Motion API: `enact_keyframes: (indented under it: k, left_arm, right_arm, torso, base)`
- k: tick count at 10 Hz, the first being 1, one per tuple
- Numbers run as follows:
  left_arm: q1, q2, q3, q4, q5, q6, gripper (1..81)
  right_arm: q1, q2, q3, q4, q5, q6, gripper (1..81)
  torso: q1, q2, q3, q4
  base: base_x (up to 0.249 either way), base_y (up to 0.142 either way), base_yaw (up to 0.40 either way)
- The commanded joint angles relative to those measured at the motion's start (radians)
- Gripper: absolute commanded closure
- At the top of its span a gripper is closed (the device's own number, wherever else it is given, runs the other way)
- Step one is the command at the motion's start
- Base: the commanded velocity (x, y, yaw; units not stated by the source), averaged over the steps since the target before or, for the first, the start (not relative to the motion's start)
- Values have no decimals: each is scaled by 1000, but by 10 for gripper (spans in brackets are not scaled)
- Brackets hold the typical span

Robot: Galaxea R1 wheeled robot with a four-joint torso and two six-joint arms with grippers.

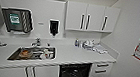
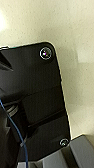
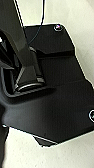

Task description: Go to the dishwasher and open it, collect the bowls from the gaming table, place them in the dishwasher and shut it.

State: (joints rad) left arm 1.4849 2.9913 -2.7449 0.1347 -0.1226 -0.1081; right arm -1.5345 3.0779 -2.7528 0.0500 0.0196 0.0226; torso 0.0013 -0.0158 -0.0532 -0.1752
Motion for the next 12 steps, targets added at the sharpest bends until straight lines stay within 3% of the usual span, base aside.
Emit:
enact_keyframes:
  k: [1,7,9,12]
  left_arm:
    - [-51,-7,-3,3,49,-1,10]
    - [-51,-15,-3,11,49,7,10]
    - [-51,-17,-3,40,49,7,10]
    - [-56,-20,-32,42,46,7,10]
  right_arm:
    - [44,0,-1,-6,-53,-3,10]
    - [47,1,4,4,-53,-1,10]
    - [52,3,1,4,-46,4,10]
    - [52,1,-1,5,-36,7,10]
  torso:
    - [0,0,0,0]
    - [0,0,0,0]
    - [0,0,0,0]
    - [0,0,0,0]
  base:
    - [0,0,219]
    - [0,0,314]
    - [0,0,359]
    - [0,0,360]
